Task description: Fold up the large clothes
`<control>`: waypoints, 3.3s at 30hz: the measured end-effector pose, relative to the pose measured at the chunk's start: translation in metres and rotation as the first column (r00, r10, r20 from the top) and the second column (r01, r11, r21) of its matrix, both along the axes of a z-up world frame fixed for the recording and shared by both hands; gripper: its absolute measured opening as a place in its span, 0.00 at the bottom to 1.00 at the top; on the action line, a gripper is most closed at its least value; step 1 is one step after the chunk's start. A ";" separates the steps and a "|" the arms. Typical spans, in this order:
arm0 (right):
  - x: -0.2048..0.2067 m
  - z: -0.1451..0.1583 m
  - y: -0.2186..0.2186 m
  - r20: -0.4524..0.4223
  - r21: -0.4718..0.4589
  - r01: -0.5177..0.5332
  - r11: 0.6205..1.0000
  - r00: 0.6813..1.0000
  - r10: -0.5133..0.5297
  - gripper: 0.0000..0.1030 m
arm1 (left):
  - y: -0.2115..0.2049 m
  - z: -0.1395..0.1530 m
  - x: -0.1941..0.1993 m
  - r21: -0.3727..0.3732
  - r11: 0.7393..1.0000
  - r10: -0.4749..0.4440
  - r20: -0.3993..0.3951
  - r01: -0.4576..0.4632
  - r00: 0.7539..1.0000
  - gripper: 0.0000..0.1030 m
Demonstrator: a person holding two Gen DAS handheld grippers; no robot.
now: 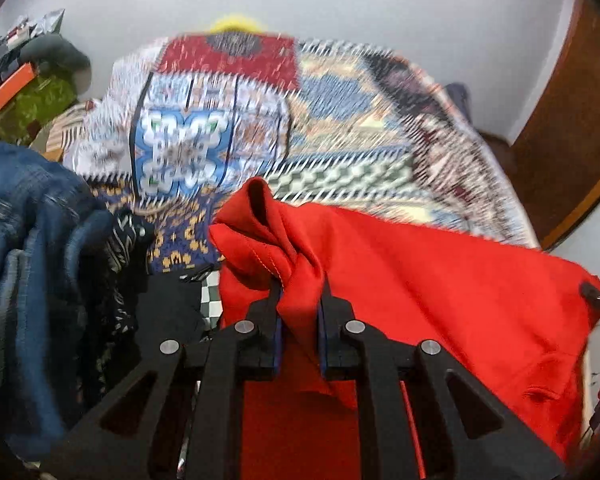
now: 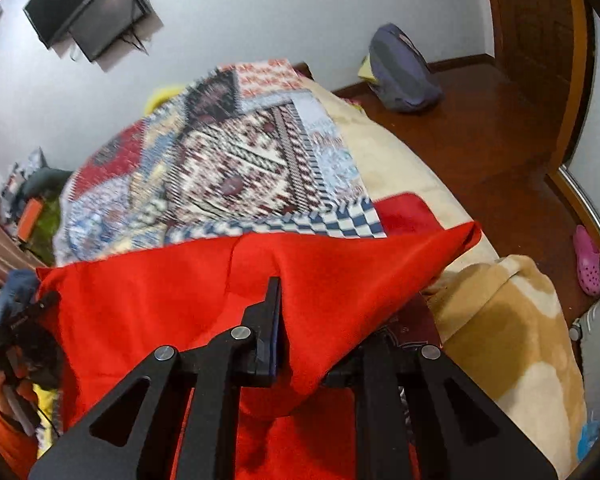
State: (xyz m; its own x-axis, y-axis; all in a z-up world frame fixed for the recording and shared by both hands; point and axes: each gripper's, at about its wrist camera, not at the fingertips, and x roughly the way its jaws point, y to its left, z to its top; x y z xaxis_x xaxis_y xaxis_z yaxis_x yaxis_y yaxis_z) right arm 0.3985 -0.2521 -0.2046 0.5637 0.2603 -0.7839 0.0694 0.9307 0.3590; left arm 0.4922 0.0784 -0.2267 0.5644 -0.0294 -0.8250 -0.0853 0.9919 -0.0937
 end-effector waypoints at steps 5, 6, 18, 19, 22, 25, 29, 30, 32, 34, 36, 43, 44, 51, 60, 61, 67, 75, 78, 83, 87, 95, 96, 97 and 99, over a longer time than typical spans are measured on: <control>-0.001 -0.015 -0.001 -0.023 -0.074 -0.013 0.997 1.000 0.011 0.27 | 0.008 -0.028 0.007 0.001 1.000 -0.003 -0.049 0.003 0.999 0.21; -0.003 -0.016 0.001 -0.034 -0.101 -0.022 0.995 0.999 0.018 0.33 | 0.008 -0.029 0.005 0.010 1.000 0.000 -0.056 0.001 0.998 0.21; -0.058 0.021 0.005 -0.103 -0.164 -0.103 0.981 0.991 0.086 0.47 | 0.000 -0.002 -0.059 0.045 0.998 -0.039 -0.106 0.044 0.994 0.38; -0.063 0.026 0.007 -0.096 -0.165 -0.112 0.980 0.991 0.097 0.47 | -0.001 0.002 -0.067 0.038 0.998 -0.046 -0.107 0.050 0.993 0.39; -0.085 0.046 0.013 -0.063 -0.189 -0.134 0.973 0.990 0.124 0.47 | -0.001 0.016 -0.093 0.048 0.998 -0.041 -0.095 0.046 0.995 0.40; -0.109 0.067 0.019 -0.026 -0.209 -0.155 0.966 0.988 0.153 0.47 | -0.002 0.032 -0.120 0.061 0.997 -0.051 -0.074 0.056 0.996 0.40; -0.137 0.087 0.025 0.007 -0.216 -0.184 0.959 0.982 0.190 0.47 | 0.001 0.054 -0.157 0.051 0.996 -0.067 -0.049 0.070 0.997 0.42; -0.147 0.093 0.026 0.018 -0.222 -0.189 0.957 0.980 0.197 0.47 | 0.002 0.059 -0.168 0.047 0.996 -0.069 -0.040 0.071 0.997 0.43; -0.159 0.098 0.028 0.030 -0.229 -0.196 0.954 0.978 0.208 0.48 | 0.005 0.066 -0.186 0.038 0.996 -0.074 -0.030 0.075 0.997 0.49; -0.167 0.100 0.030 0.031 -0.235 -0.205 0.950 0.976 0.218 0.48 | 0.009 0.068 -0.202 0.024 0.996 -0.080 -0.031 0.081 0.996 0.49; -0.177 0.099 0.030 0.029 -0.241 -0.209 0.948 0.975 0.222 0.49 | 0.013 0.067 -0.219 0.013 0.996 -0.091 -0.043 0.092 0.995 0.49; -0.203 0.083 0.023 -0.023 -0.262 -0.207 0.943 0.978 0.208 0.52 | 0.029 0.041 -0.266 -0.040 0.994 -0.108 -0.127 0.104 0.986 0.50; -0.207 0.079 0.020 -0.034 -0.262 -0.204 0.943 0.979 0.202 0.52 | 0.031 0.033 -0.271 -0.060 0.993 -0.110 -0.148 0.102 0.983 0.49; -0.229 0.040 -0.008 -0.136 -0.186 -0.128 0.974 0.985 0.104 0.52 | 0.032 -0.015 -0.294 -0.174 0.981 -0.128 -0.241 0.087 0.962 0.49; -0.245 0.004 -0.036 -0.232 -0.148 -0.051 0.988 0.973 0.016 0.52 | 0.034 -0.043 -0.309 -0.316 0.948 -0.112 -0.246 0.030 0.963 0.50; -0.245 0.002 -0.037 -0.236 -0.148 -0.048 0.988 0.972 0.012 0.52 | 0.035 -0.044 -0.310 -0.326 0.945 -0.110 -0.243 0.026 0.964 0.50; -0.245 -0.004 -0.040 -0.200 -0.140 -0.020 0.990 0.980 -0.008 0.55 | 0.024 -0.033 -0.318 -0.298 0.951 -0.144 -0.202 0.079 0.969 0.15; -0.244 -0.009 -0.032 -0.199 -0.191 -0.096 0.977 0.978 0.058 0.40 | 0.006 -0.007 -0.307 -0.266 0.954 -0.178 -0.125 0.140 0.976 0.04; -0.240 -0.016 -0.031 -0.192 -0.226 -0.066 0.972 0.981 0.022 0.32 | 0.010 0.009 -0.299 -0.264 0.953 -0.174 -0.080 0.147 0.982 0.04; -0.231 -0.014 -0.023 -0.190 -0.238 -0.085 0.968 0.981 0.039 0.10 | 0.007 0.031 -0.285 -0.260 0.952 -0.173 -0.021 0.162 0.985 0.04; -0.220 0.005 -0.023 -0.161 -0.175 -0.110 0.978 0.984 0.082 0.09 | 0.003 0.049 -0.270 -0.248 0.953 -0.176 0.019 0.175 0.984 0.03; -0.167 0.072 -0.020 -0.004 -0.146 -0.096 0.985 0.995 0.097 0.09 | 0.001 0.092 -0.215 -0.230 0.957 -0.160 0.101 0.179 0.982 0.03; -0.158 0.077 -0.019 0.011 -0.155 -0.092 0.984 0.995 0.095 0.09 | 0.001 0.097 -0.202 -0.224 0.959 -0.153 0.107 0.173 0.982 0.03; -0.146 0.084 -0.018 0.034 -0.165 -0.085 0.983 0.995 0.092 0.09 | 0.003 0.101 -0.192 -0.216 0.962 -0.147 0.115 0.169 0.982 0.03; -0.119 0.093 -0.014 0.061 -0.185 -0.073 0.980 0.994 0.086 0.09 | 0.003 0.108 -0.171 -0.199 0.968 -0.131 0.130 0.155 0.983 0.03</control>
